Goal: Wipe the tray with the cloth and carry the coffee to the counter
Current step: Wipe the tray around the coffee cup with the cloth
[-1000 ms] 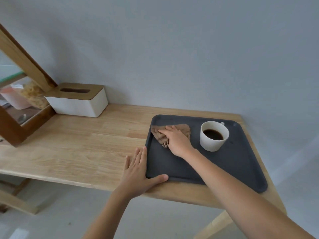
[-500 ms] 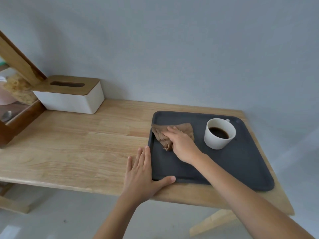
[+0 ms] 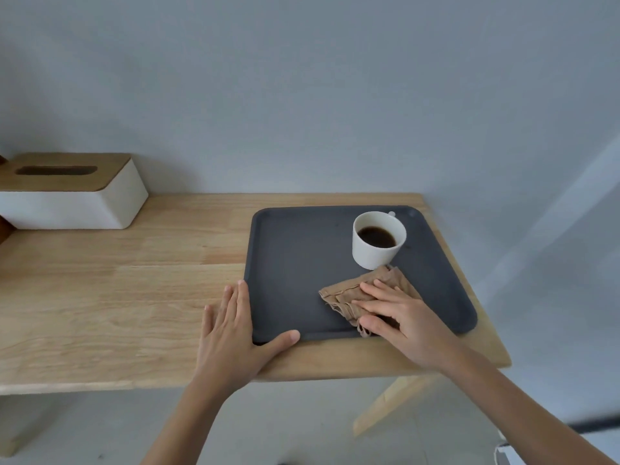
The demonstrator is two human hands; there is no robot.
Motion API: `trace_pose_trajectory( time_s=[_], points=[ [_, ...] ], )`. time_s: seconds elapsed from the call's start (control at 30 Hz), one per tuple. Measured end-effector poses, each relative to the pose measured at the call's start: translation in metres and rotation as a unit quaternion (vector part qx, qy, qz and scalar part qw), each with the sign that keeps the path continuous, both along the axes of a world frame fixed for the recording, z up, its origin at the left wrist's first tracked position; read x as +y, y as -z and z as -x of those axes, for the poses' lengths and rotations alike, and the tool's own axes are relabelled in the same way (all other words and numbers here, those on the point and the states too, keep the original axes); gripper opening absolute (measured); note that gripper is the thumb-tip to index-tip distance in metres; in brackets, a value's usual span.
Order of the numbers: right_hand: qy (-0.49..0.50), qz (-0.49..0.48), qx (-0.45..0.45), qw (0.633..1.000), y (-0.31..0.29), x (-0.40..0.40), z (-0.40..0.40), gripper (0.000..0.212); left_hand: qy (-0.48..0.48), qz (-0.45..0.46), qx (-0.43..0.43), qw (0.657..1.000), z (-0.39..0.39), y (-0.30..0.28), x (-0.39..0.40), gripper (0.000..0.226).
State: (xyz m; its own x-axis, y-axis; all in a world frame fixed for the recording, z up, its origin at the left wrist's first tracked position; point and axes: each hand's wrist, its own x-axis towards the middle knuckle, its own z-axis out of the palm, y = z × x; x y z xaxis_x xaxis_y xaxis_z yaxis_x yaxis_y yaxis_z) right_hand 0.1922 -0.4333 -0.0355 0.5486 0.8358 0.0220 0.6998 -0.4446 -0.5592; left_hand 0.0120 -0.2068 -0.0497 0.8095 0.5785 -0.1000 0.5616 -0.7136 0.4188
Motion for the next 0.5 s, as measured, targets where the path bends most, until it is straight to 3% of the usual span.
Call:
trace_pose_trajectory(
  time_s=[0.3,0.4,0.5],
  points=[
    [0.061,0.012,0.028,0.998,-0.012,-0.051,-0.033,0.051,0.011,0.047,0.045,0.998,-0.006,-0.01,0.001,0.129],
    [0.152,-0.113,0.03,0.981,-0.026,-0.042,-0.041,0.042,0.053,0.029,0.028,0.998,-0.025,-0.029,-0.002,0.121],
    [0.211,-0.187,0.077,0.956,-0.03,-0.025,-0.062,0.046,0.094,0.12,-0.077,0.985,-0.066,-0.05,-0.013,0.098]
  ],
)
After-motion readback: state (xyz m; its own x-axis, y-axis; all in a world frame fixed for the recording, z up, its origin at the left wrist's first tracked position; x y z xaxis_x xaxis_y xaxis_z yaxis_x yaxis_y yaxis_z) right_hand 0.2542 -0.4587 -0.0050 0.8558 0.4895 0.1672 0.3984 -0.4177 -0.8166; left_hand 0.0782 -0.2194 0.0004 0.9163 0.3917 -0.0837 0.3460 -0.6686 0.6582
